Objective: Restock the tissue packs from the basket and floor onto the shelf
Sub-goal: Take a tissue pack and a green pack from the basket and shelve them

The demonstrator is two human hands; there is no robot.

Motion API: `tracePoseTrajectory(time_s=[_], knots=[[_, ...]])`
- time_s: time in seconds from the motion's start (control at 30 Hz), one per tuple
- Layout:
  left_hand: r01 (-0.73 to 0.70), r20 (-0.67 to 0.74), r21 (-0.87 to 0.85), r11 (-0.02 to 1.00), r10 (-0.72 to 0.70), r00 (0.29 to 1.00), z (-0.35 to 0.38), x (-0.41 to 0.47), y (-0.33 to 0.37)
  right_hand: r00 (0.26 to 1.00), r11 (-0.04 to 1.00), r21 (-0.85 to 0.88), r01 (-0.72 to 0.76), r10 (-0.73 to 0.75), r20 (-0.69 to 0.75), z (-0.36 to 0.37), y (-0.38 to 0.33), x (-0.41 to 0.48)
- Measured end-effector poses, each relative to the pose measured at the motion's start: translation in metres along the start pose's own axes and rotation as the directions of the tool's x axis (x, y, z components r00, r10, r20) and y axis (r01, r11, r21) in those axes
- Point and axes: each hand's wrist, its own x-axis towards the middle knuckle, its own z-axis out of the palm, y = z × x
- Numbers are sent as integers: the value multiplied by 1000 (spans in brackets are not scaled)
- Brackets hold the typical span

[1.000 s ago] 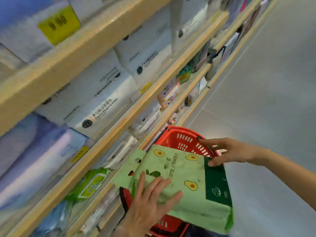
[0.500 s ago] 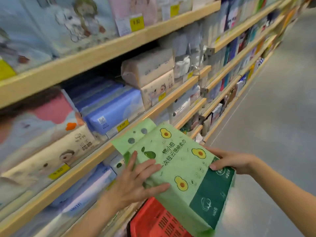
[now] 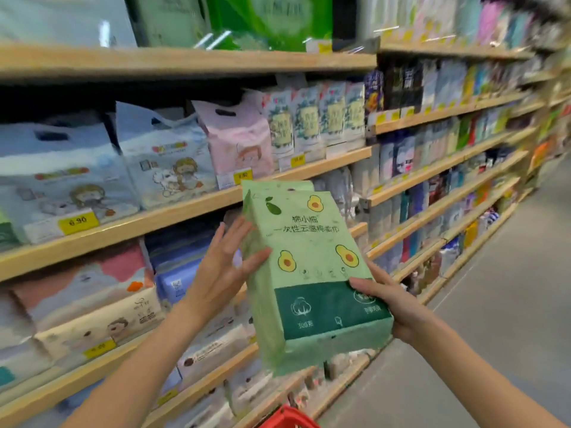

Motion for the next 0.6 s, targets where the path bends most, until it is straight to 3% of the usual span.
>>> tracePoseTrajectory(time_s=[0.1,0.23,0.33,0.47,0.6], knots=[[124,28,-20,992,-123,992,-16,27,25,992,992,4,130,-129,-10,0,-32,3],[2,-20,-65,998,-3,1000,-35,40,38,962,962,-31,273,-273,9,6,-67,13],[76,95,-179,981,-59,994,-48,58,50,935,929,-110,355,-355,18,13,-83,30],[63,169,-32,998,-56,984,-56,82,52,885,856,-228,464,-459,79,25,-101,60],[46,151,-23,999,-42,988,-62,114,29,825,754,-339,563,-534,183,35,-126,98]])
